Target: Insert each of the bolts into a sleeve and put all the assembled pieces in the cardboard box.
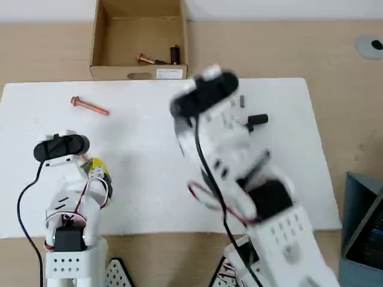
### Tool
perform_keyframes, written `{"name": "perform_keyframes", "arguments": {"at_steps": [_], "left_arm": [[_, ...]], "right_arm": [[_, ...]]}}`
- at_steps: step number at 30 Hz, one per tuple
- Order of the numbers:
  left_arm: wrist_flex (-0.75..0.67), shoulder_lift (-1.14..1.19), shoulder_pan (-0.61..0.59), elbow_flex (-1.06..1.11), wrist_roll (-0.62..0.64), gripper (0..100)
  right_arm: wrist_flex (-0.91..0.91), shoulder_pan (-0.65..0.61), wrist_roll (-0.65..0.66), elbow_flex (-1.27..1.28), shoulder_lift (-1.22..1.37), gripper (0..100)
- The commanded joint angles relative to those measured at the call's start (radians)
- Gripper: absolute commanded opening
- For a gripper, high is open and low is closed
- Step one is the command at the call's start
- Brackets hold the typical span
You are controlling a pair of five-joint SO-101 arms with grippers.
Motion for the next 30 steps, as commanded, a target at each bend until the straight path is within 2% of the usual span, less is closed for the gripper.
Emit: {"name": "perform_keyframes", "arguments": {"at_steps": [1,15,23,30], "left_arm": [[0.002,-0.005,-0.012,0.014,-0.002,0],[0.002,-0.005,-0.014,0.014,0.000,0],[0.002,-0.005,-0.014,0.014,0.000,0],[0.002,-0.005,-0.014,0.014,0.000,0]], "right_arm": [[-0.075,0.044,-0.003,-0.205,0.217,0.9],[-0.256,0.097,0.000,-0.753,0.908,0.9],[-0.377,0.097,0.222,-1.061,1.267,0.9],[-0.394,0.097,0.430,-1.363,1.555,0.9]]}}
